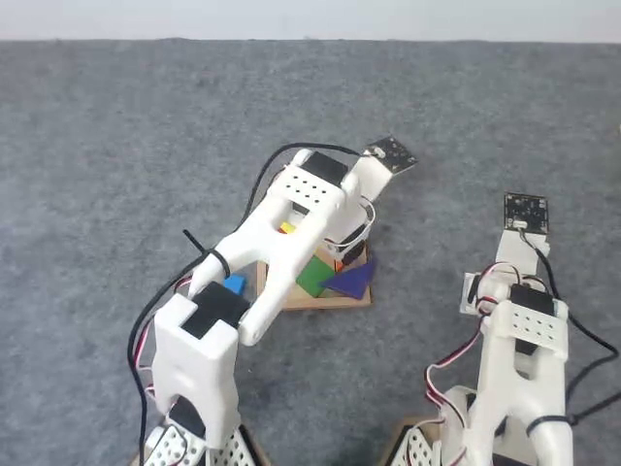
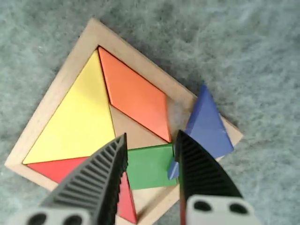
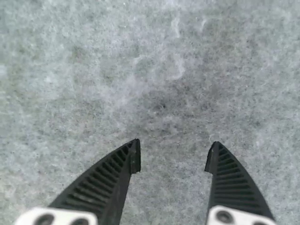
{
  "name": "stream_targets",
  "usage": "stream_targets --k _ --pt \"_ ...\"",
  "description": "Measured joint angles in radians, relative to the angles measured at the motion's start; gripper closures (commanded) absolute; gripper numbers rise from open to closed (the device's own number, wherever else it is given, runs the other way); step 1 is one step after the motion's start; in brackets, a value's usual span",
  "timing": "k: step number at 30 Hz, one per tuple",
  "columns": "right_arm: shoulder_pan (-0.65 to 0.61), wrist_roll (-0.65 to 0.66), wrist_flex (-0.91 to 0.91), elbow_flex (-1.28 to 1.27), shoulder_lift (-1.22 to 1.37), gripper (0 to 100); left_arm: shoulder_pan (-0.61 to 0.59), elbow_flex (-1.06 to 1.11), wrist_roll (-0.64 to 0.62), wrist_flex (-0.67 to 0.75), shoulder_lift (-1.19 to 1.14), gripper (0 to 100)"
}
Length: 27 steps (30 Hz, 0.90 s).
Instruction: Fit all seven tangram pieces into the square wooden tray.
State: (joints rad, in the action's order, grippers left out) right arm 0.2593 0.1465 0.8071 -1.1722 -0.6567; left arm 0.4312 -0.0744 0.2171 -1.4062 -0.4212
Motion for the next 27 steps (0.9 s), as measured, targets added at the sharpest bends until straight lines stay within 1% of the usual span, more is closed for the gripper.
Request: stream_targets --k 3,9,12,22,27 --pt "0.003 0.0 0.0 0.0 0.0 75.7 0.017 0.0 -0.02 0.0 0.0 84" --pt "0.002 -0.006 0.0 0.0 0.0 75.7 0.115 0.006 -0.044 -0.026 0.044 84" --pt "0.003 -0.006 0.0 0.0 0.0 75.7 0.144 0.014 -0.054 -0.028 0.051 84" --pt "0.002 -0.006 0.0 0.0 0.0 75.7 0.147 0.015 -0.055 0.026 -0.021 84" --pt "0.003 -0.006 0.0 0.0 0.0 75.7 0.115 0.015 -0.057 0.035 -0.029 84"
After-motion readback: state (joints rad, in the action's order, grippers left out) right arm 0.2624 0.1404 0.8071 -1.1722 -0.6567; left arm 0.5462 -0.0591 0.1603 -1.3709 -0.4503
